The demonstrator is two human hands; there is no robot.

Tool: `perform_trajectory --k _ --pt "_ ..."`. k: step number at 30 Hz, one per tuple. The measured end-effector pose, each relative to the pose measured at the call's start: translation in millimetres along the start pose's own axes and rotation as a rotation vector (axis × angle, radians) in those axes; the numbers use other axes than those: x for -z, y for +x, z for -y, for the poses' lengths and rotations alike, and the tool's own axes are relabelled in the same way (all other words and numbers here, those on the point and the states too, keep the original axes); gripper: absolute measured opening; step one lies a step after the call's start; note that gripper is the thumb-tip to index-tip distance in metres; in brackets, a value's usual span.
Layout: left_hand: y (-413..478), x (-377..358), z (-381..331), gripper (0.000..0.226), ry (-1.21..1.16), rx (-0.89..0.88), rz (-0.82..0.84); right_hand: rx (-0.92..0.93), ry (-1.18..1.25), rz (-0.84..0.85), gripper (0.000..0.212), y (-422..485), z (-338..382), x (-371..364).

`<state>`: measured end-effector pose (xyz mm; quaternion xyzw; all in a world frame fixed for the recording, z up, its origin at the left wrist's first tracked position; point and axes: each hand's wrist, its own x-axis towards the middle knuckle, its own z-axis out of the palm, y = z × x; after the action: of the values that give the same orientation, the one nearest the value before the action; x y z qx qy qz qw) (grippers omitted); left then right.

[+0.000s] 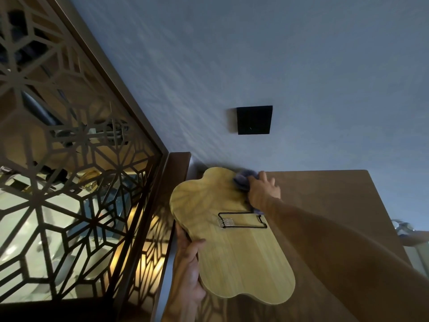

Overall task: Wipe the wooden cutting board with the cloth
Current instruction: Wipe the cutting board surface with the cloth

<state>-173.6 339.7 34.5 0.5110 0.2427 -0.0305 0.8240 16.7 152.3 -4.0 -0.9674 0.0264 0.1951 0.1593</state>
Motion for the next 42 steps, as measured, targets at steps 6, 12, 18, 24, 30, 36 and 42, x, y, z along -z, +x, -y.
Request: perform_trajectory --k 6,12,18,24,30,36,42 --pt "-2.6 1.1 -0.9 0.096 -0.013 0.008 0.013 0.111 0.437 -0.267 0.043 -38.8 -5.7 25.6" --pt "1.4 0.8 1.1 0.091 -0.079 -0.018 0.106 0.441 0.545 -0.027 0.055 -127.0 28.5 4.8" --pt "0.3 2.0 -0.7 0.085 0.033 -0.02 0.015 0.266 0.588 -0.074 0.042 -104.4 3.0 -21.4" --pt "-4.0 -0.1 -3.1 0.091 0.054 -0.016 0.011 0.111 0.163 -0.012 0.044 -74.3 -45.4 -34.3" --pt "-3.4 -1.0 -3.2 0.089 0.067 -0.028 -0.019 0.17 0.14 -0.197 0.044 -85.1 -39.3 4.4" --pt "0.2 3.8 3.2 0.077 -0.085 0.011 0.036 0.522 0.459 -0.04 0.053 -132.3 14.7 -5.0" --pt "-1.4 -0.5 -3.3 0.083 0.103 -0.026 -0.029 0.229 0.366 -0.034 0.054 -97.9 -30.5 -29.2"
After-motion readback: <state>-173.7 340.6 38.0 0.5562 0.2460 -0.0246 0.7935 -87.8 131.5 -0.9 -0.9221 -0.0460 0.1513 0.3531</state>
